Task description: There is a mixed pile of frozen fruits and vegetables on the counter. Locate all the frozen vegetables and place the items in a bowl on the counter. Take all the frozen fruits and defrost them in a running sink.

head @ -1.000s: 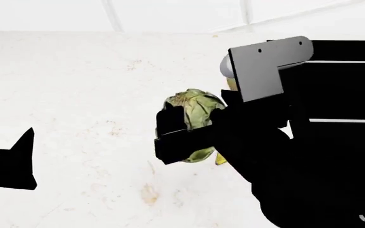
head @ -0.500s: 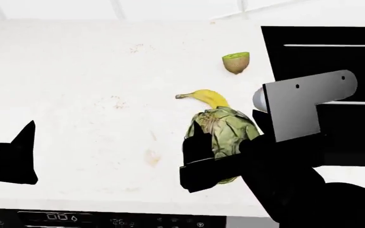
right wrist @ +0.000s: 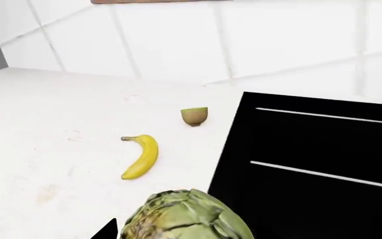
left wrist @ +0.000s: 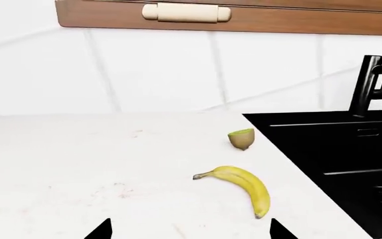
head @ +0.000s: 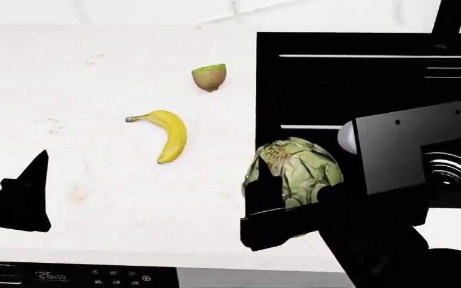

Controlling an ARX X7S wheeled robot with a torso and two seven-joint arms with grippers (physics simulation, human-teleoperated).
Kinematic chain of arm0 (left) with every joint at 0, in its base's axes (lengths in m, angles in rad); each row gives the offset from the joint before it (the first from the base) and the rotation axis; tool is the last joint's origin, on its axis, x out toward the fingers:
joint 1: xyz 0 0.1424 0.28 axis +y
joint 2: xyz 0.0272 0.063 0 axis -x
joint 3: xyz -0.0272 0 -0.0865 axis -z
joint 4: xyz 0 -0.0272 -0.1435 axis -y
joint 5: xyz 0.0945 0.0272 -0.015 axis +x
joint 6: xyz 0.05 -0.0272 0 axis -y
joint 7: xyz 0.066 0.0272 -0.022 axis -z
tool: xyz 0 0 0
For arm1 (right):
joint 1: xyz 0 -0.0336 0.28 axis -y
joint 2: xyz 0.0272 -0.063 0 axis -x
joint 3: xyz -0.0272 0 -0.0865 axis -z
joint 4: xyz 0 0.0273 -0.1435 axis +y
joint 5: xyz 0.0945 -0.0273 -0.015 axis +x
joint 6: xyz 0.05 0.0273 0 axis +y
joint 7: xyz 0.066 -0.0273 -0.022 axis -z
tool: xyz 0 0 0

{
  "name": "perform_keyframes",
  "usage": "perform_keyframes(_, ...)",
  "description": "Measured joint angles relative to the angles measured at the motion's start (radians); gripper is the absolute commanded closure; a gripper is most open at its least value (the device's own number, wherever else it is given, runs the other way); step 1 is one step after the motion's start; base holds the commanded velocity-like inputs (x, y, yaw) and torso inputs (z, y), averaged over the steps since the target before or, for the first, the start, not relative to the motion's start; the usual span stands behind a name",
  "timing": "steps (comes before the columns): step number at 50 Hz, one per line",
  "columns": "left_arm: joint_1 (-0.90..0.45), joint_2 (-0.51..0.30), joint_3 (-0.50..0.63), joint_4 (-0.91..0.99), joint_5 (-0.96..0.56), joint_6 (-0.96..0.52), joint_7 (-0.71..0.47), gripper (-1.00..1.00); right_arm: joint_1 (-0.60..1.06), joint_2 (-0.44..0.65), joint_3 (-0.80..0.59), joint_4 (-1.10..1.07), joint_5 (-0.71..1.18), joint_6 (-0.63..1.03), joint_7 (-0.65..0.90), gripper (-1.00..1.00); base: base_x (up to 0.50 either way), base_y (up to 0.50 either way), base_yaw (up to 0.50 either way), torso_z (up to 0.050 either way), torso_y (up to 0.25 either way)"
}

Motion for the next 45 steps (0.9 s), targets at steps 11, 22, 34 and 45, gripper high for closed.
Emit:
perform_keyframes(11, 0.000, -0.002, 0.000, 0.001, -0.003, 0.002, -0.002, -1.00, -0.027, 0.014, 0.007, -0.011, 0.001, -0.025, -0.003, 1.00, 0.00, -0.50, 0.00, 0.000, 0.001)
perform_keyframes(22, -0.002, -0.002, 0.007, 0.003, -0.004, 0.001, -0.005, -1.00, -0.049, 0.024, 0.004, -0.013, -0.006, -0.051, -0.015, 1.00, 0.00, -0.50, 0.00, 0.000, 0.000)
perform_keyframes(34, -0.010, -0.002, 0.010, 0.002, -0.011, -0.004, -0.011, -1.00, -0.066, 0.030, -0.006, -0.010, -0.015, -0.074, -0.030, 1.00, 0.00, -0.50, 0.00, 0.000, 0.001)
perform_keyframes(45, -0.008, -0.001, 0.014, -0.003, -0.010, 0.000, -0.013, -1.00, -0.084, 0.036, -0.017, -0.007, -0.035, -0.102, -0.049, 1.00, 0.00, -0.45, 0.00, 0.001, 0.001)
